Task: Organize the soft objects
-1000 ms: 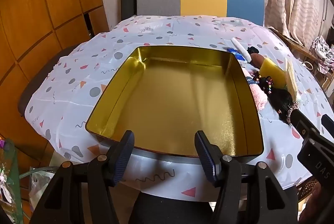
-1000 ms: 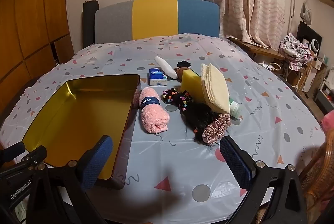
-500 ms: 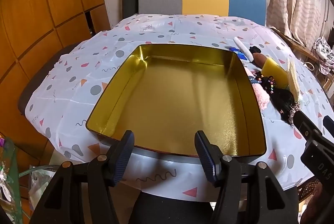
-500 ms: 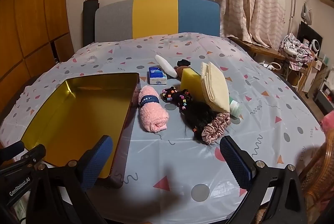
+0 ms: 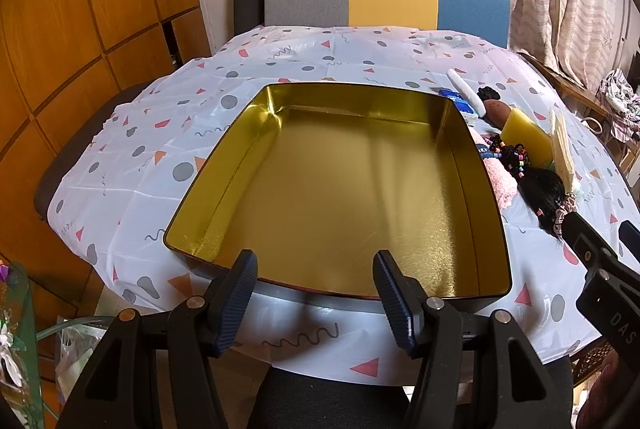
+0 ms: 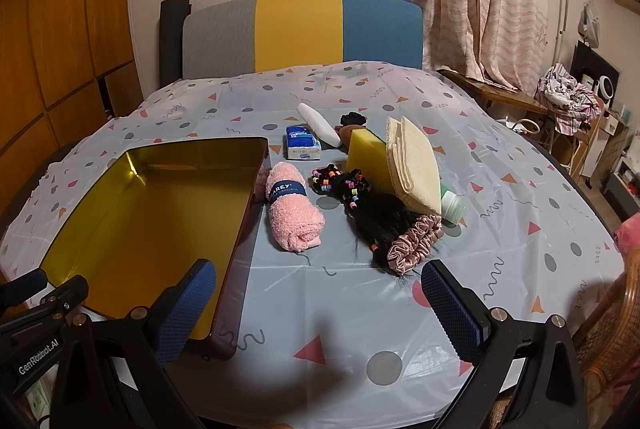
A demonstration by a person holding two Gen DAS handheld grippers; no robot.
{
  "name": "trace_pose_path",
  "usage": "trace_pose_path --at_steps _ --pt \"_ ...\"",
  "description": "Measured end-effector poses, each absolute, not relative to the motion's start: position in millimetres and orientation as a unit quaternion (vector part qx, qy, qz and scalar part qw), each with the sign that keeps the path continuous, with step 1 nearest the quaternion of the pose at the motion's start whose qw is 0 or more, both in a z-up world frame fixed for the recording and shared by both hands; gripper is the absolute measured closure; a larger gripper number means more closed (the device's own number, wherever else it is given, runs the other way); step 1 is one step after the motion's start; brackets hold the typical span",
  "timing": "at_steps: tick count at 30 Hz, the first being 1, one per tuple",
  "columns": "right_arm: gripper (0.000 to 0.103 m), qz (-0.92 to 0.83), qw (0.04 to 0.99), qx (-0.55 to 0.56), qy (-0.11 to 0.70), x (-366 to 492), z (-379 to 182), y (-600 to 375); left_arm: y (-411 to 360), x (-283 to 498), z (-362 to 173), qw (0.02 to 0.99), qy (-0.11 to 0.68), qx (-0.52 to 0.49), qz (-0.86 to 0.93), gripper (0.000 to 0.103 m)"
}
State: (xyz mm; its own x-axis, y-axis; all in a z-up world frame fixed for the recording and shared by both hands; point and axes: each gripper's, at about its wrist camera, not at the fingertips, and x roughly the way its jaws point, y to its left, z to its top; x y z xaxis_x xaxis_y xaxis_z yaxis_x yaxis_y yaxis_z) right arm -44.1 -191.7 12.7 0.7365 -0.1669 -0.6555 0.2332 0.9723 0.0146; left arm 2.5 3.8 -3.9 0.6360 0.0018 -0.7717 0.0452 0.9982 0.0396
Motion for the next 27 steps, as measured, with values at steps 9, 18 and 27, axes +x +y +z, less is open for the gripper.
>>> trace_pose_path --at_steps 9,18,27 --pt "0.0 -0.109 0.929 0.049 0.35 -43.6 11.1 -193.8 4.0 4.1 -5.9 0.902 0.431 0.025 -0.013 0.042" --pt "0.0 -0.106 0.929 0.048 0.351 -43.7 10.2 -193.7 3.0 5.2 -7.7 0.9 0.434 0.026 -0.012 0.042" --pt "0.0 -0.103 0.929 0.048 0.353 -43.5 9.4 -192.5 2.8 6.0 -9.3 0.899 0.438 0.024 -0.015 0.042"
